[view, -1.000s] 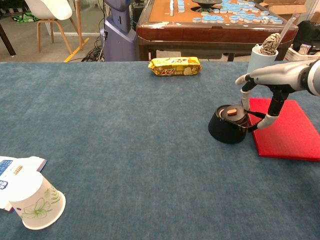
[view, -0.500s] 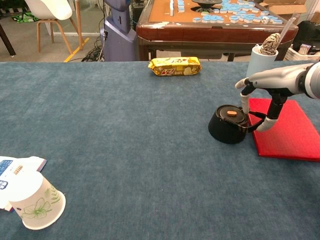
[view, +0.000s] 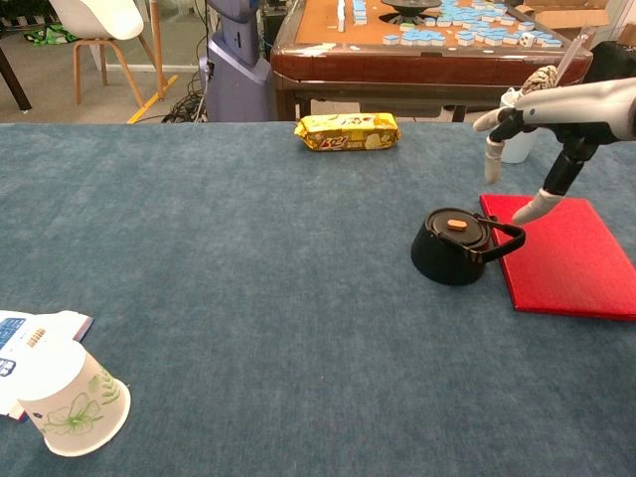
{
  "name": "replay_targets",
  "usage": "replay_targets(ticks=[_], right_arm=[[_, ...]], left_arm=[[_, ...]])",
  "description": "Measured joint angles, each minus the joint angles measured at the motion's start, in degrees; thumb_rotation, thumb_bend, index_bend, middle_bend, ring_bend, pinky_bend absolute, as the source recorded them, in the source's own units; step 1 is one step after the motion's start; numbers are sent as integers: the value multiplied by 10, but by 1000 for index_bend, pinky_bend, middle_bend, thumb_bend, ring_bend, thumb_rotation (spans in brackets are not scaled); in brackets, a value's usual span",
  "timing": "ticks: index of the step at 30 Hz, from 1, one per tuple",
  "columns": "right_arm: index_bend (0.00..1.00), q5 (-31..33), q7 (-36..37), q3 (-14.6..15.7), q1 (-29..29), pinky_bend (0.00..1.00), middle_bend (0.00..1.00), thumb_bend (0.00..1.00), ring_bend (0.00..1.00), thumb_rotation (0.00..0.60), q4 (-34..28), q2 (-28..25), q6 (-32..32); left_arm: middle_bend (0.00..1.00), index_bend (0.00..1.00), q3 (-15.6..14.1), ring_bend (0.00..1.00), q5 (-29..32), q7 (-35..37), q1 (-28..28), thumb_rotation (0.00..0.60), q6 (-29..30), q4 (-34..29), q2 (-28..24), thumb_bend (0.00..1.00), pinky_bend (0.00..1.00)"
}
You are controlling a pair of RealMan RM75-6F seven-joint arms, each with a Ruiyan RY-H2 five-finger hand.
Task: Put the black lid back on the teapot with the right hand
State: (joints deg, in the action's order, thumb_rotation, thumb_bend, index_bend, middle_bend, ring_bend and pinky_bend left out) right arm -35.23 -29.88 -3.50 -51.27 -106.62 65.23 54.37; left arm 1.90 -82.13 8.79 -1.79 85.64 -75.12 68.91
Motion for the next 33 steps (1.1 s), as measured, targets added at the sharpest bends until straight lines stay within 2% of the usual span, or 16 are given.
replay_targets(ticks=[7, 15, 19, 25, 33], right_arm=[[410, -53, 39, 2, 34, 0, 0, 130, 0, 600, -13, -25, 17], [343, -184, 104, 11, 111, 0, 0, 146, 0, 600, -25, -49, 99], [288, -253, 132, 28, 173, 0, 0, 146, 0, 600, -33, -68, 166], [277, -340, 175, 63, 267, 0, 0, 146, 0, 600, -28, -86, 255], [277, -428, 215, 101, 368, 0, 0, 146, 0, 600, 33, -74, 340]], left_arm=[[0, 0, -1, 0, -5, -25, -1, 600, 8, -34, -11, 384, 0], [0, 0, 5, 0, -4, -41, 9, 600, 0, -84, -33, 385, 0], [0, 0, 10, 0, -4, -47, 19, 600, -9, -112, -48, 384, 0], [0, 0, 12, 0, -20, -57, 36, 600, -17, -151, -68, 385, 0], [0, 0, 11, 0, -42, -99, 48, 600, -14, -191, -73, 385, 0]])
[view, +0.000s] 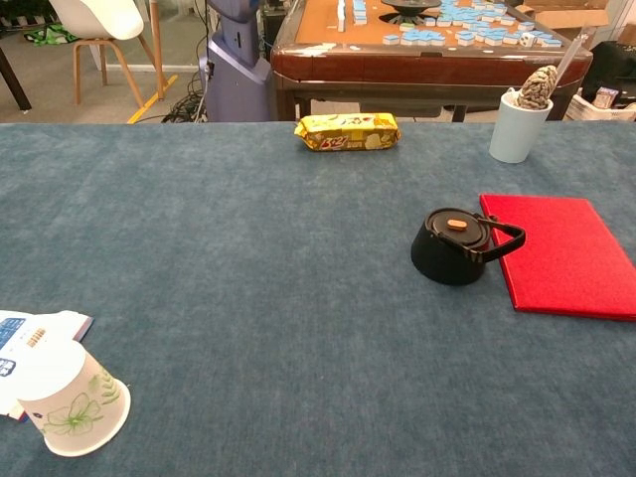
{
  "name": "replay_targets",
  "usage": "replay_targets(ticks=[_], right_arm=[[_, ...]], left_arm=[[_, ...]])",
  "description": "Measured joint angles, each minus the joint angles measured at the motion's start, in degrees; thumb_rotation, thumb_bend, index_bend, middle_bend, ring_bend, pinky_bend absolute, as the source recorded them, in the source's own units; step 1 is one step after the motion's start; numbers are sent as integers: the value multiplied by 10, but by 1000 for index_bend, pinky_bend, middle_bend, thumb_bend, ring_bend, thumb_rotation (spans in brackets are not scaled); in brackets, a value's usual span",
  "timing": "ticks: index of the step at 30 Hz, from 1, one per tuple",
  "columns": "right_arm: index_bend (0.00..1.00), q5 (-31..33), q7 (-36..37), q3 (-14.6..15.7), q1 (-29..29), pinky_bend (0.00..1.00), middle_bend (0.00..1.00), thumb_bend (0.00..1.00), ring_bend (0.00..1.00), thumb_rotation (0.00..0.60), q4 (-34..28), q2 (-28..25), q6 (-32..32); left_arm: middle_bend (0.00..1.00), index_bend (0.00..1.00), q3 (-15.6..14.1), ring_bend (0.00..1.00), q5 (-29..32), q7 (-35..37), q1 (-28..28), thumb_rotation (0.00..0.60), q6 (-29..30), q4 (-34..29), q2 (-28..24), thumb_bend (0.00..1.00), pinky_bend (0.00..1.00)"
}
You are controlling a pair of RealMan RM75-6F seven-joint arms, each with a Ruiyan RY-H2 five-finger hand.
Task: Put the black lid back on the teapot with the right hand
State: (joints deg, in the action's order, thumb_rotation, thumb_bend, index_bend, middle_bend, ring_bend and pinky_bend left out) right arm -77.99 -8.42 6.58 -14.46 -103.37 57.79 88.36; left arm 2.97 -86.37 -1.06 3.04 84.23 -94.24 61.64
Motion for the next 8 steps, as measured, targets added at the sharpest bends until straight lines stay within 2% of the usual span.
replay_targets(ticks=[8], right_arm=[[277, -22, 58, 3, 58, 0, 0, 146, 0, 600, 45, 7, 26]], left_arm=[[0, 0, -5, 0, -23, -56, 15, 600, -2, -24, 12, 384, 0]])
